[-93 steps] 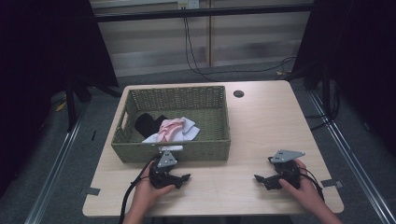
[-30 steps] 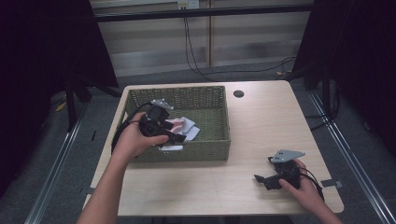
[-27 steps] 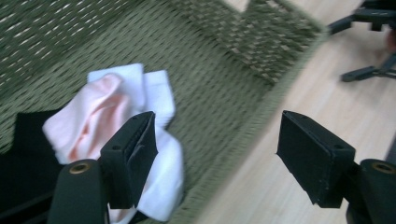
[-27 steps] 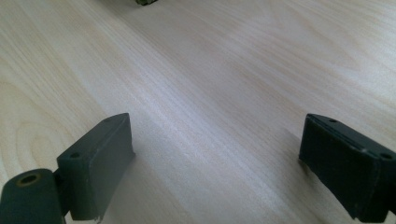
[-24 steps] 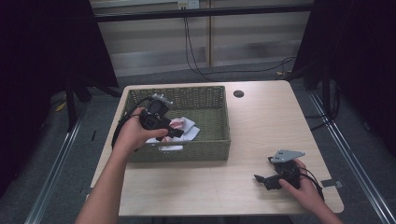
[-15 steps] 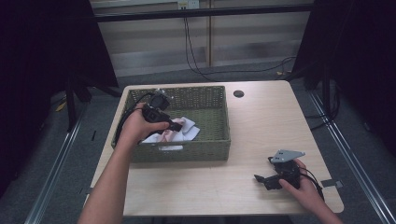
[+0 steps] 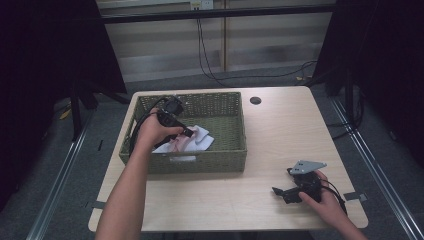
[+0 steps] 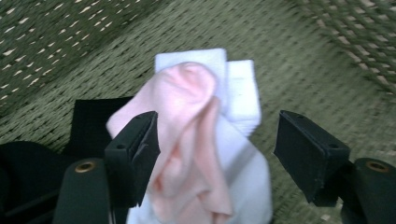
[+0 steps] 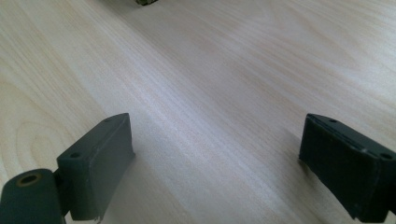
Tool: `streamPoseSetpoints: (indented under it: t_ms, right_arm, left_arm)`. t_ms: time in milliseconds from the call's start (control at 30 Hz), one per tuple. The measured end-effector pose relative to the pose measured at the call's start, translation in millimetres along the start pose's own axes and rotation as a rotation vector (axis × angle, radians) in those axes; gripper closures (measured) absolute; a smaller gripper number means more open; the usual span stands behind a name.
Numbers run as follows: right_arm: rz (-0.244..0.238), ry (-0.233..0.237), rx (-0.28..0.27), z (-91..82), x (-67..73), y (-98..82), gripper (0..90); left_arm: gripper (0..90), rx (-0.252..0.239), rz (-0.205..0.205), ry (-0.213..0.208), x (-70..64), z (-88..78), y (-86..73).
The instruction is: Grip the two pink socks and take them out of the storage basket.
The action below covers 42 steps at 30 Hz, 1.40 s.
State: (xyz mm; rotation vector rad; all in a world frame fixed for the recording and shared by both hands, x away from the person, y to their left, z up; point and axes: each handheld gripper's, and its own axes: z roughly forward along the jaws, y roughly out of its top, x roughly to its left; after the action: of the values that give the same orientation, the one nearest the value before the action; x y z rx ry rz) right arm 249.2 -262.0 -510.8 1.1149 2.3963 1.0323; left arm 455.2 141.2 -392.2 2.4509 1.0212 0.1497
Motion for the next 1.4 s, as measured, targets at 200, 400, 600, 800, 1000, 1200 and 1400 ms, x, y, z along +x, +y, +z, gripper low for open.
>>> streamPoseSetpoints:
  t_ms: [200,400,600,800,1000,1200,1400]
  right_arm:
    - [-0.002,0.000,-0.001,0.0,-0.2,0.0,9.0]
    - [-0.002,0.000,-0.001,0.0,-0.2,0.0,9.0]
    - [-0.002,0.000,-0.001,0.0,-0.2,0.0,9.0]
    - [-0.002,0.000,-0.001,0.1,-0.2,0.0,9.0]
    - [-0.002,0.000,-0.001,0.1,-0.1,0.0,9.0]
    - [-0.002,0.000,-0.001,0.1,-0.1,0.0,9.0]
    - [-0.002,0.000,-0.001,0.1,-0.1,0.0,9.0]
  left_arm:
    - [37.9,0.025,-0.024,0.033,12.5,10.1,-1.3]
    - [60.3,0.070,-0.036,0.040,17.1,17.3,-0.3]
    - [84.5,0.135,-0.085,0.047,19.2,12.7,5.6]
    - [85.1,0.080,-0.088,0.030,15.6,-14.9,14.7]
    - [85.1,0.065,-0.082,-0.008,7.0,-34.9,20.1]
    - [85.1,0.063,-0.077,-0.049,-3.4,-51.6,25.2]
    - [85.2,0.051,-0.076,-0.101,-12.4,-64.9,25.6]
